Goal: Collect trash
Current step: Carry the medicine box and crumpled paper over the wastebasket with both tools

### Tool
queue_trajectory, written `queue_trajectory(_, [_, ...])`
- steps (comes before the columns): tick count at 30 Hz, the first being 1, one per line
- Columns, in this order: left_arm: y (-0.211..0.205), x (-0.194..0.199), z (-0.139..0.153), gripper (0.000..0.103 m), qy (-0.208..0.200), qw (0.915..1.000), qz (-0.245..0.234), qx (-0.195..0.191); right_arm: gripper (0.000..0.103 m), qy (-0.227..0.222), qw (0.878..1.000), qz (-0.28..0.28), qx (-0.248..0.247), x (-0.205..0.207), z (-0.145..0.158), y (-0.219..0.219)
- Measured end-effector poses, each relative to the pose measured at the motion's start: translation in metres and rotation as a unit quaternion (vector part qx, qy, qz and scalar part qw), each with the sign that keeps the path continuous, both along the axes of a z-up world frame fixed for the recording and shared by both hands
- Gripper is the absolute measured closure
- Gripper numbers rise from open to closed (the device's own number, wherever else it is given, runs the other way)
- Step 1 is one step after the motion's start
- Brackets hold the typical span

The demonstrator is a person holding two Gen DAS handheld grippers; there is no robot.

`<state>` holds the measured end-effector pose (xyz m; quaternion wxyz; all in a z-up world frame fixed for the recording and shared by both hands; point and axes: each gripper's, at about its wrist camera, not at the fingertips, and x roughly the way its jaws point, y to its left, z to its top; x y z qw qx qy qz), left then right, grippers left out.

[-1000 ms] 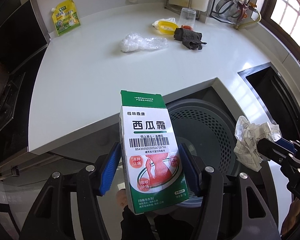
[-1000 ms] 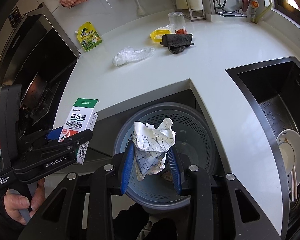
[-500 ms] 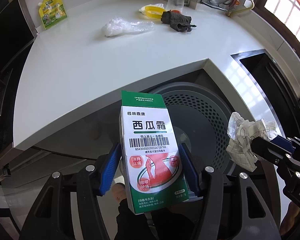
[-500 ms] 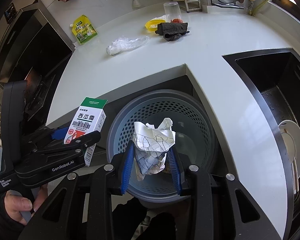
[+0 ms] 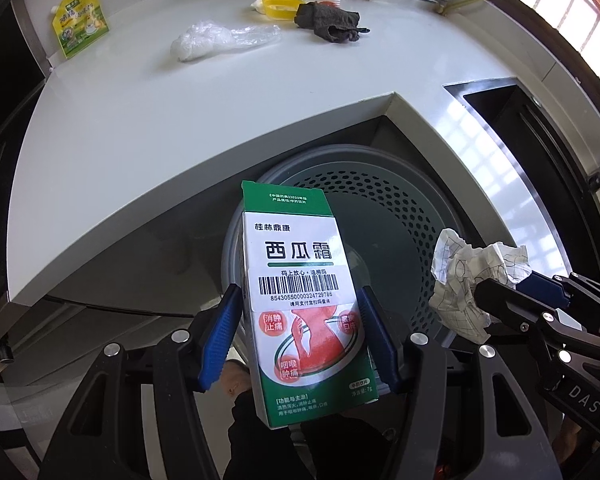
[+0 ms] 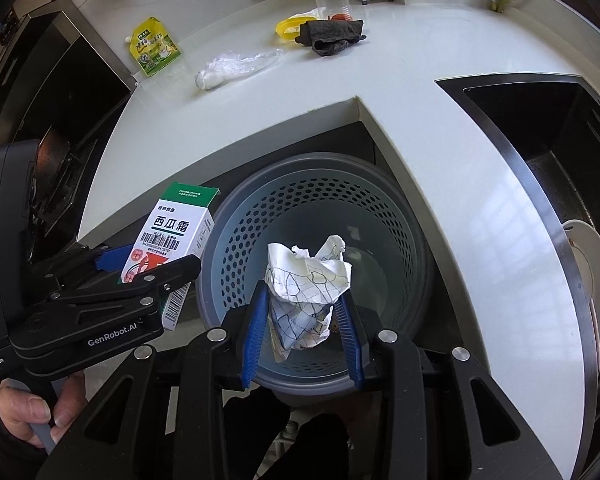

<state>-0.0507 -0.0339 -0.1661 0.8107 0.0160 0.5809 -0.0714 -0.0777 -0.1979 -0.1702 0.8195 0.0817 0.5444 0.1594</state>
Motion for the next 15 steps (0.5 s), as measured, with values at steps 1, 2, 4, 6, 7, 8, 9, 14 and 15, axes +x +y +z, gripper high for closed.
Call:
queue_trajectory(1, [-0.0003,0.0006,0.0003,0.045,0.000,1.0000,0.000,-0.001,0.070,0.001,1.000,0.000,0.000,0.0005,-0.0003,0.0001])
queue_trajectory(2, [-0.0003,0.0005,0.0011,0.045,-0.001,1.0000,-0.001,-0.001,0.070,0.001,1.000,0.001,0.000,0.0007,-0.0006,0.0005])
queue_trajectory(4, [-0.0004,0.0002,0.0029,0.045,-0.004,1.0000,-0.001,-0.001,0.070,0.001,1.000,0.002,-0.001,0.0014,-0.0007,0.0016])
queue_trajectory(6, [0.0000,0.0005,0.0035,0.044,-0.004,1.0000,0.000,-0.002,0.069,0.002,1.000,0.002,0.000,0.0032,-0.0017,0.0020])
queue_trajectory(7, [0.0006,0.0003,0.0034,0.044,-0.003,1.0000,0.001,-0.002,0.069,0.003,1.000,0.003,0.000,0.0041,-0.0026,0.0023])
queue_trajectory(8, [0.0012,0.0001,0.0031,0.044,-0.002,1.0000,0.002,-0.003,0.069,0.005,1.000,0.003,0.000,0.0052,-0.0034,0.0030])
queue_trajectory(9, [0.0020,0.0000,0.0029,0.044,0.000,1.0000,0.003,-0.005,0.069,0.005,1.000,0.004,0.000,0.0059,-0.0038,0.0034])
queue_trajectory(14, [0.0052,-0.0003,0.0026,0.043,0.003,0.9999,0.007,-0.007,0.068,0.004,1.000,0.007,0.002,0.0060,-0.0033,0.0052])
queue_trajectory(15, [0.0055,-0.0003,0.0028,0.043,0.002,0.9999,0.008,-0.007,0.068,0.004,1.000,0.007,0.002,0.0061,-0.0033,0.0055])
